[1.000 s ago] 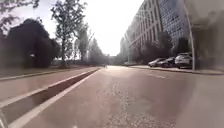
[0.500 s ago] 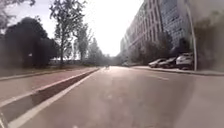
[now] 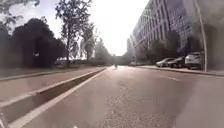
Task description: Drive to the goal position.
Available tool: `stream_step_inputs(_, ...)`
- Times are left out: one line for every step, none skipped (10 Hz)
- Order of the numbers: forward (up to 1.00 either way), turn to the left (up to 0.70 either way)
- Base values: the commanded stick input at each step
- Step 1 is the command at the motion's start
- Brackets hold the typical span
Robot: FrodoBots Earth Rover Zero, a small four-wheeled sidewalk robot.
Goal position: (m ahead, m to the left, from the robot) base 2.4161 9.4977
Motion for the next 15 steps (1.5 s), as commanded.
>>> stream_step_inputs(0.45, 0.27)
stream_step_inputs(0.45, 0.25)
stream_step_inputs(0.45, 0.01)
stream_step_inputs(0.45, 0.0)
stream_step_inputs(0.45, 0.0)
stream_step_inputs(0.45, 0.0)
stream_step_inputs(0.45, 0.0)
stream_step_inputs(0.45, 0.11)
stream_step_inputs(0.45, 0.27)
stream_step_inputs(0.45, 0.26)
stream_step_inputs(0.45, 0.12)
stream_step_inputs(0.45, 0.0)
stream_step_inputs(0.45, 0.0)
stream_step_inputs(0.45, 0.0)
stream_step_inputs(0.45, 0.0)
